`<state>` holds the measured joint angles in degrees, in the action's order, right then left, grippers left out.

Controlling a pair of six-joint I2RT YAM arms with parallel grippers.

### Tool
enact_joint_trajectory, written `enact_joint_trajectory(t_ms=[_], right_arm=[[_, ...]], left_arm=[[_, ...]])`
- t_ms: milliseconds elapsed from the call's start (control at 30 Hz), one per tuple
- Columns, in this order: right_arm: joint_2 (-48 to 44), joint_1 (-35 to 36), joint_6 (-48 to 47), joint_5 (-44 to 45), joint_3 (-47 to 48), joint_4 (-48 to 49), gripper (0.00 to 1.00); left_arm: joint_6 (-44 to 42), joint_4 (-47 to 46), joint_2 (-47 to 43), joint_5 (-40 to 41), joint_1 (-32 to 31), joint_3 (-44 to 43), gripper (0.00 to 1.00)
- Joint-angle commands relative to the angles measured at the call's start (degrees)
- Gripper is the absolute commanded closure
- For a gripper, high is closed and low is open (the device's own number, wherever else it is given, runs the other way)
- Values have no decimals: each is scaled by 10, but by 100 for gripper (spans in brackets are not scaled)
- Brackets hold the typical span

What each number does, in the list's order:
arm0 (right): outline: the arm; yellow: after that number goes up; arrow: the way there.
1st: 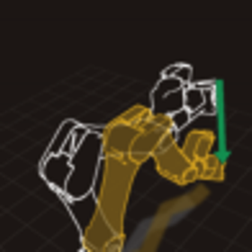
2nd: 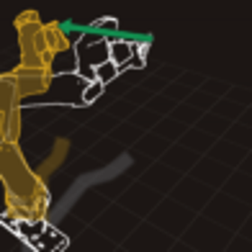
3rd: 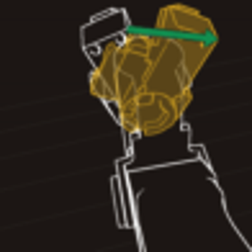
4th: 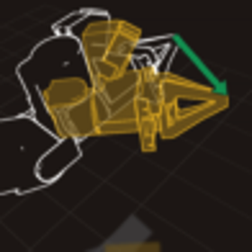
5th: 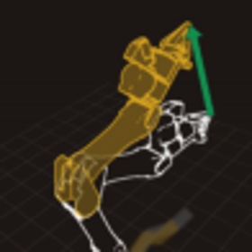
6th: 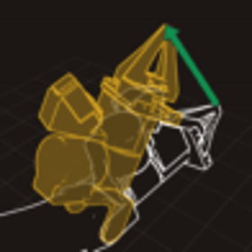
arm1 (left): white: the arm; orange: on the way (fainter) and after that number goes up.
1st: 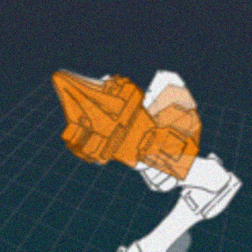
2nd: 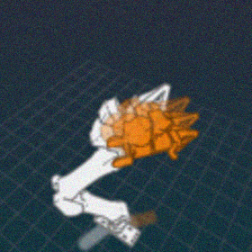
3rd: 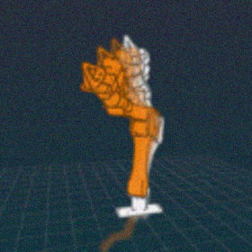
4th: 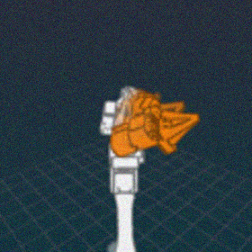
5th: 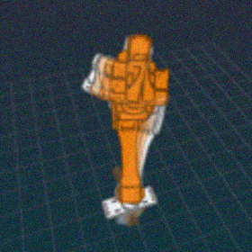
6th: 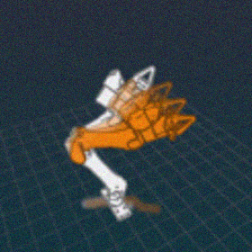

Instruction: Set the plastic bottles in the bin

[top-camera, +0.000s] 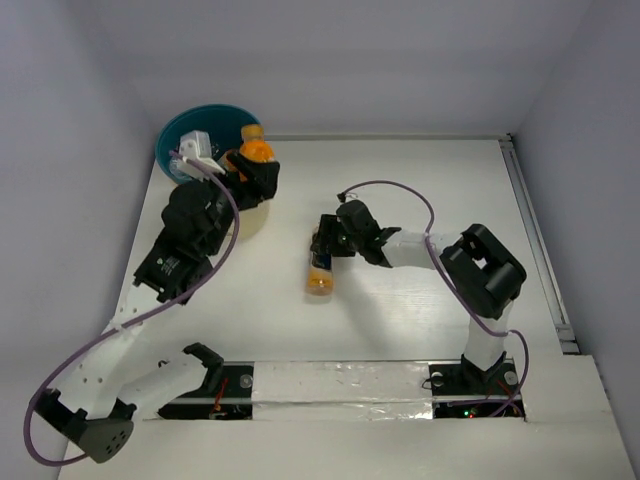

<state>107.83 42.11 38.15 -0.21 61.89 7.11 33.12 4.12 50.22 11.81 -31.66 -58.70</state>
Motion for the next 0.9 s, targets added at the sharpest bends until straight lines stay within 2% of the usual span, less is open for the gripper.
enact_joint_trajectory(t_ms=[0, 133, 167, 300, 500, 567, 600, 667, 700, 767, 867], right_arm=[[-30, 2, 3, 0, -16, 30, 42], [-113, 2, 14, 21, -73, 93, 46], [-126, 2, 14, 22, -88, 97, 46], [-187, 2, 5, 35, -113, 98, 46], [-261, 2, -10, 27, -118, 95, 46], [-274, 2, -17, 26, -100, 84, 46], [-286, 2, -19, 23, -92, 80, 46], [-298, 2, -27, 25, -59, 70, 46], [-303, 2, -32, 29, -46, 67, 46], [-311, 2, -44, 34, 5, 55, 46], [-300, 2, -58, 40, 86, 51, 46]], left_arm=[[-38, -5, 46, 52, 3, -112, 57], [-61, -14, 136, 85, 59, -197, 57], [-62, -17, 152, 84, 90, -208, 57], [-83, -38, 218, 110, 140, -243, 57], [-104, -44, 296, 138, 161, -270, 57], [-100, -42, 313, 154, 166, -274, 50], [-95, -27, 318, 156, 166, -282, 39], [-89, -10, 327, 164, 166, -289, 23], [-87, -8, 327, 164, 166, -291, 9], [-91, -7, 318, 155, 166, -293, 2], [-94, 4, 298, 127, 166, -309, 1]])
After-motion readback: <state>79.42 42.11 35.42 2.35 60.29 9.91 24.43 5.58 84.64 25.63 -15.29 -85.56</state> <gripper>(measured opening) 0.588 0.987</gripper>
